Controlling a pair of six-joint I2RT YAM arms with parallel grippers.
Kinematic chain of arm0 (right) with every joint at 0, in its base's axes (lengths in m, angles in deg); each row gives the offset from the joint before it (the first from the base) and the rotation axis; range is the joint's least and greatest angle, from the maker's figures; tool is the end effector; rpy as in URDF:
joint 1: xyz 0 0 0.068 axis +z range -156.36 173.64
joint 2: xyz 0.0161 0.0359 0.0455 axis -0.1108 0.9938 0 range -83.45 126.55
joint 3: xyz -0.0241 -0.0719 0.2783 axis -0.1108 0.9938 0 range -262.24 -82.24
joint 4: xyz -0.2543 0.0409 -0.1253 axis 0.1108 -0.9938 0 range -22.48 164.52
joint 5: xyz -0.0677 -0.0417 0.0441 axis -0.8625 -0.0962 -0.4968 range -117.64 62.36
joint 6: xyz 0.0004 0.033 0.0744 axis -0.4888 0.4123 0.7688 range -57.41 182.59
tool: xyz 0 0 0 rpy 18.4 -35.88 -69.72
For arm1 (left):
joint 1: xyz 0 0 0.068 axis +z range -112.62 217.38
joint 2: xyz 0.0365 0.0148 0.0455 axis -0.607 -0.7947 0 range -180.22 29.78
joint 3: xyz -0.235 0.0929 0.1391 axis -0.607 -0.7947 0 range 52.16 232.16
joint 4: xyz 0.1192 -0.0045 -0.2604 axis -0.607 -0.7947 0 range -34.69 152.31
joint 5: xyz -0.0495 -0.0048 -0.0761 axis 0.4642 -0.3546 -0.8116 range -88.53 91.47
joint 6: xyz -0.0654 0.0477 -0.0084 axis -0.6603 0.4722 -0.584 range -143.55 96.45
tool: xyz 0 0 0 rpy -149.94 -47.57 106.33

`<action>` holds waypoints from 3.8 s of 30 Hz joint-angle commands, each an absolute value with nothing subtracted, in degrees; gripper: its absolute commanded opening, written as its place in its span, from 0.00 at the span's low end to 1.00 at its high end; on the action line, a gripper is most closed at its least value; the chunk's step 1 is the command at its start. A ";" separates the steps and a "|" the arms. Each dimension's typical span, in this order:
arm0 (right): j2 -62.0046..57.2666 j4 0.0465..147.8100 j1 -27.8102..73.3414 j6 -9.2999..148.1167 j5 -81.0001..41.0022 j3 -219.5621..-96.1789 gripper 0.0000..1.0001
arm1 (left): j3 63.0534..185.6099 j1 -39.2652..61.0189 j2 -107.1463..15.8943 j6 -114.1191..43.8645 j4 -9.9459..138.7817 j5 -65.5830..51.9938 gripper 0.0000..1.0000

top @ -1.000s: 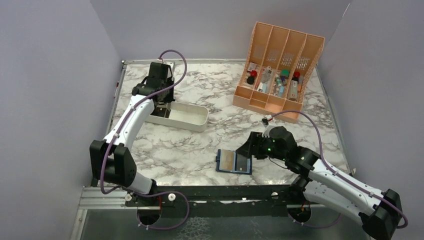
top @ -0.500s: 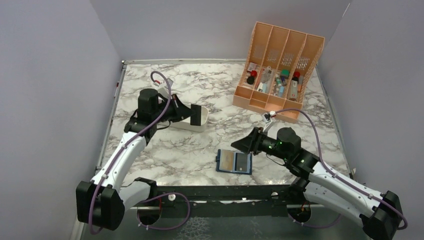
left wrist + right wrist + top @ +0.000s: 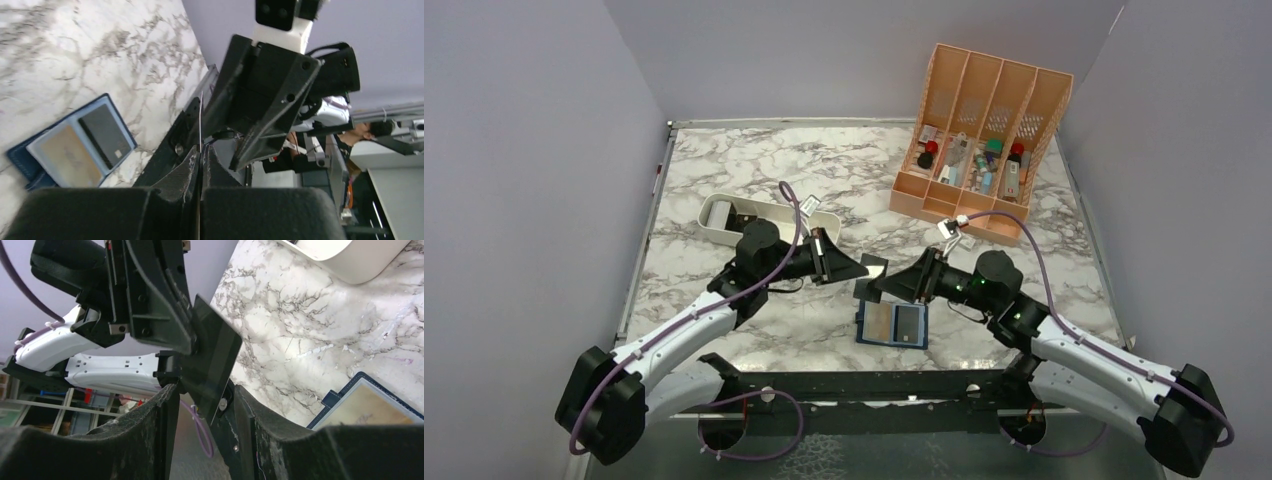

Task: Put the credit cards into the card holder
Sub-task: Pick up the credit card from the storage box, then insert the credit card into the card holder.

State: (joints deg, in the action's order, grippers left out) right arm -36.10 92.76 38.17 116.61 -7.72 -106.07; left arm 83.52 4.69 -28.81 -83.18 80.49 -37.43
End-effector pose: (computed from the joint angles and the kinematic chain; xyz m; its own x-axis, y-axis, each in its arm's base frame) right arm 0.1563 0.1875 0.2534 -0.7678 0.3118 -0.5597 -0.4764 0.3063 0.8242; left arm 0.2035 -0.1832 0.2614 -0.8799 -0.2333 -0.4140 0.3620 0.2352 -0.9020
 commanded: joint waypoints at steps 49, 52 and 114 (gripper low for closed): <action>-36.18 71.10 38.38 116.81 -24.15 -97.32 0.01 | 80.14 -9.43 -40.72 -68.53 66.62 -8.40 0.43; -35.61 72.68 38.38 116.94 -24.37 -96.64 0.01 | 79.57 -10.26 -42.04 -68.54 67.69 -8.39 0.45; -27.21 92.47 38.38 124.89 -20.08 -86.32 0.01 | 74.66 -17.25 -46.69 -72.99 73.61 -3.29 0.00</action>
State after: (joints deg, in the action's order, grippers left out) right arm -27.31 92.02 38.17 125.09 -20.24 -88.15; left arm 75.80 -16.62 -47.58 -72.58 74.19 -5.04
